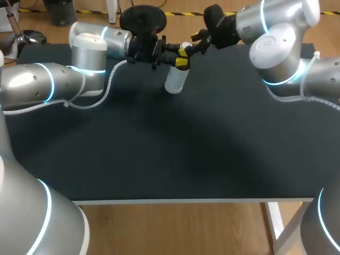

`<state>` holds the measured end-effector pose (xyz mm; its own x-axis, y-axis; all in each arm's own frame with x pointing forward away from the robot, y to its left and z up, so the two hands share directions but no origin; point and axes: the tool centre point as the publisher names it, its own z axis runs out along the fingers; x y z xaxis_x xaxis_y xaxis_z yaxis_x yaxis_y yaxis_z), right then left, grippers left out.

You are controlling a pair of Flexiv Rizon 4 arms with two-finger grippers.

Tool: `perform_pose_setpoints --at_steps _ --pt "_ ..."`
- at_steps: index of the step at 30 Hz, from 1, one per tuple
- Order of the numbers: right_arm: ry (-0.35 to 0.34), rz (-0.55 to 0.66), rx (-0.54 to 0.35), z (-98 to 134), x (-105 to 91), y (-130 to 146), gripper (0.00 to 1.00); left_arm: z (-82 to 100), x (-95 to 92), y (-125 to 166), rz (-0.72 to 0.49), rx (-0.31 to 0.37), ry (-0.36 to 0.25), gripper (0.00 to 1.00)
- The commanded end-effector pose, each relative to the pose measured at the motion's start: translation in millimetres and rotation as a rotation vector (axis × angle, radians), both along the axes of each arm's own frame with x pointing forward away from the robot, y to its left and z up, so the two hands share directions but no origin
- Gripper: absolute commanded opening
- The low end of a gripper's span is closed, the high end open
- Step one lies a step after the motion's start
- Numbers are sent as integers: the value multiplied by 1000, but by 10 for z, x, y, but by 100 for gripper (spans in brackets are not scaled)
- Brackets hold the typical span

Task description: Unscrew the bottle cap

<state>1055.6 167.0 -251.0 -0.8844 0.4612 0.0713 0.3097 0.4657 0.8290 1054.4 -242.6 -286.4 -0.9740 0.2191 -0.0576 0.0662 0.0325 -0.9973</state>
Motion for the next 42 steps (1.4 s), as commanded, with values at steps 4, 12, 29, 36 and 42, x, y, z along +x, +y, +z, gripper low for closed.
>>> perform_pose_setpoints --at_steps 4,12,29,36,42 --pt "1 0 -5 16 -12 -4 43 -19 38 -11 -8 -3 1 0" --pt "2 2 -5 11 -8 1 0 -19 38 -11 -8 -3 1 0" --pt "-26 234 -59 -88 55 70 0 -19 38 -11 -8 -3 1 0" --pt "-59 372 -107 -121 63 82 0 -19 38 -11 -8 -3 1 0" --pt "-91 539 -122 -149 67 79 0 -19 38 -11 -8 -3 1 0"
